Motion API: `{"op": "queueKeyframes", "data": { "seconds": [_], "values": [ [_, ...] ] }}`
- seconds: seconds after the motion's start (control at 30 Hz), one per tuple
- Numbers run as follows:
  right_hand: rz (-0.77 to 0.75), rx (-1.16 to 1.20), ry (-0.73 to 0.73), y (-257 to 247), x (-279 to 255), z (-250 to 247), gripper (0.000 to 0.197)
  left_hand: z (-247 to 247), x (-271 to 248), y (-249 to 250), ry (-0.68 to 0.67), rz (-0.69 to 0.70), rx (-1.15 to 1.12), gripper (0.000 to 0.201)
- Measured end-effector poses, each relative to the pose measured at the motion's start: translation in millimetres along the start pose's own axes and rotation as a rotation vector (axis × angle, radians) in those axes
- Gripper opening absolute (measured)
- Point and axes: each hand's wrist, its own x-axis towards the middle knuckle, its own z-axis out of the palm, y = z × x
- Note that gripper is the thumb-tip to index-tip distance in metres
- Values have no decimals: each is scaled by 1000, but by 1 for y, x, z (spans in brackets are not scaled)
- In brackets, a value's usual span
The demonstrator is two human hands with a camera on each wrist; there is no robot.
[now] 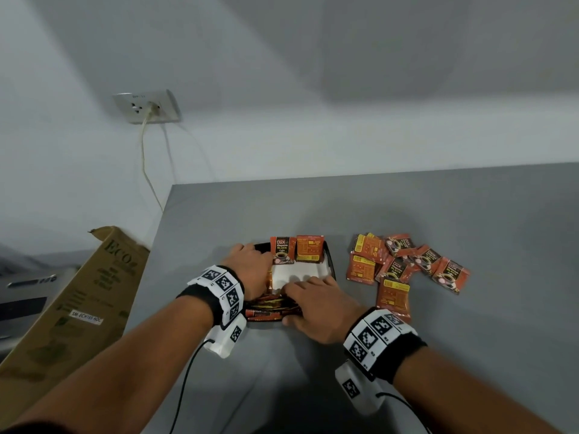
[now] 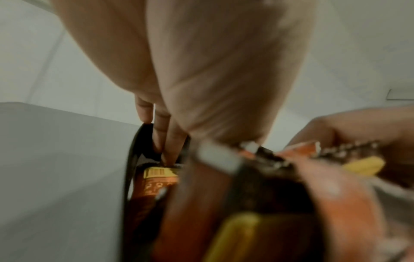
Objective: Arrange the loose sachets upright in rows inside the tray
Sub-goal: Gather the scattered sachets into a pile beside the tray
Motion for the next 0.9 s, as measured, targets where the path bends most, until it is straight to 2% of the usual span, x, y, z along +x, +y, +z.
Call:
{"op": "queueKeyframes", "data": {
  "seconds": [0.17, 0.37, 0.53, 0.6, 0.73, 0.77, 0.8, 0.9],
  "values": [
    [-10, -3, 7, 0, 2, 3, 60, 3, -2, -3, 4, -28, 4, 21],
    [0, 9, -2, 2, 5, 3, 53, -6, -15, -6, 60, -82, -326, 26],
    [34, 69, 2, 0, 5, 0, 57, -9, -33, 2, -28, -23, -493, 15],
    [43, 90, 29, 1, 3, -3, 59, -11, -41, 8, -63, 3, -486, 28],
    [28, -9, 26, 7, -4, -5, 73, -4, -53, 15, -99, 57, -407, 86],
    [27, -31, 29, 8, -5, -3, 74, 1, -53, 17, -97, 57, -366, 94],
    [29, -43, 26, 9, -5, -1, 73, 6, -53, 19, -87, 58, -329, 94],
    [33, -74, 42, 7, -3, 3, 65, 19, -52, 26, -34, 60, -315, 78]
  ]
}}
